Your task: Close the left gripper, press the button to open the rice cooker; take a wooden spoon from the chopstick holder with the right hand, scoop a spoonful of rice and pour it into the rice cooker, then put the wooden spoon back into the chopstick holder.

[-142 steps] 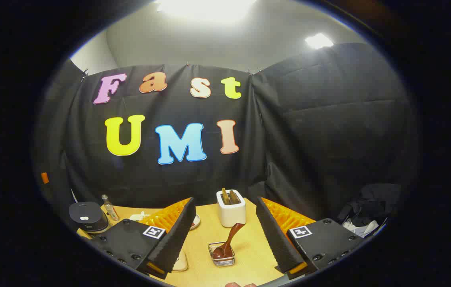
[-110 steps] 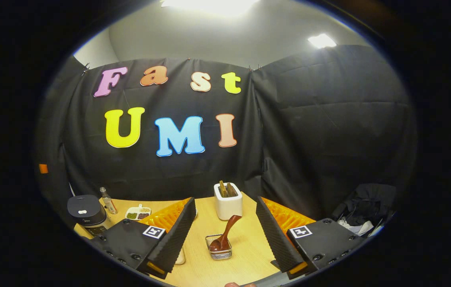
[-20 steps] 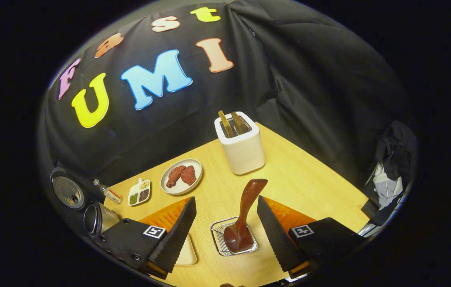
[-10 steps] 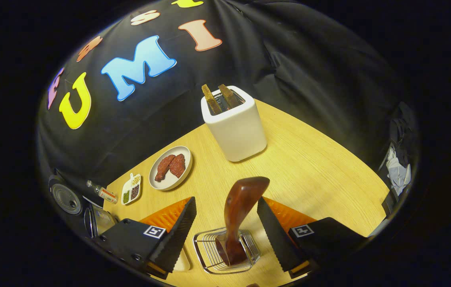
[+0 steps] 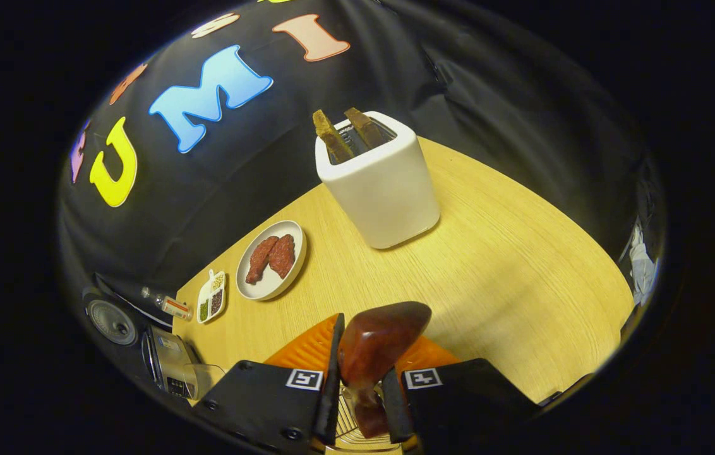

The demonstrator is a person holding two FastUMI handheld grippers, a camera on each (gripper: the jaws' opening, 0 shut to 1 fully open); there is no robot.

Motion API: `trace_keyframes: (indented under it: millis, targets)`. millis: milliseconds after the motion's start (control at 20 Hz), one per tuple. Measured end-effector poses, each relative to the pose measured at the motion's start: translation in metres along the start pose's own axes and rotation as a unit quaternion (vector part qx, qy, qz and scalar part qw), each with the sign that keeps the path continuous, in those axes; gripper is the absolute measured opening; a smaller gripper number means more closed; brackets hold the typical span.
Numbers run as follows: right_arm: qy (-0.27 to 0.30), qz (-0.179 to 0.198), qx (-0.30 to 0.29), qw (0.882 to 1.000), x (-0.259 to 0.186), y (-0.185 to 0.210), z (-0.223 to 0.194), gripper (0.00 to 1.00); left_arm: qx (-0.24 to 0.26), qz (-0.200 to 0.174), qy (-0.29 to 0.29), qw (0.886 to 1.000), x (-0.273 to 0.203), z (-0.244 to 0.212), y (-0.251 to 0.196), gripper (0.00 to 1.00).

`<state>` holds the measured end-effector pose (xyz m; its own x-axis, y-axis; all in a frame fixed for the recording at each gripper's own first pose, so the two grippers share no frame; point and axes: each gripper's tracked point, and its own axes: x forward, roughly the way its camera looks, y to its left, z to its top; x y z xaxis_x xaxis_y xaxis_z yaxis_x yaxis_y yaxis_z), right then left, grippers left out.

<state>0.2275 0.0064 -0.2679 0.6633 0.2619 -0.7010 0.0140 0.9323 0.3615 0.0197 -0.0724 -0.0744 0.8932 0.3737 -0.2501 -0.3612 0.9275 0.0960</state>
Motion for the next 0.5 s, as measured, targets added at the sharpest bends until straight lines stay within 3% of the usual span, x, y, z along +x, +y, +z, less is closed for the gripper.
trace_keyframes:
  millis: [50, 250, 500]
  targets:
    - [-0.002, -0.004, 0.006, 1.000, -0.001, 0.001, -0.003, 0.26, 0.003, -0.005, 0.001, 1.000, 0.000, -0.001, -0.006, 0.94]
    - [-0.025, 0.012, 0.020, 0.999, -0.034, 0.010, 0.008, 0.24, 0.014, -0.042, 0.002, 0.999, 0.009, -0.003, -0.036, 0.92]
    - [-0.066, 0.011, 0.038, 0.997, -0.077, 0.014, 0.023, 0.24, 0.031, -0.117, -0.005, 0.993, 0.030, 0.006, -0.081, 0.92]
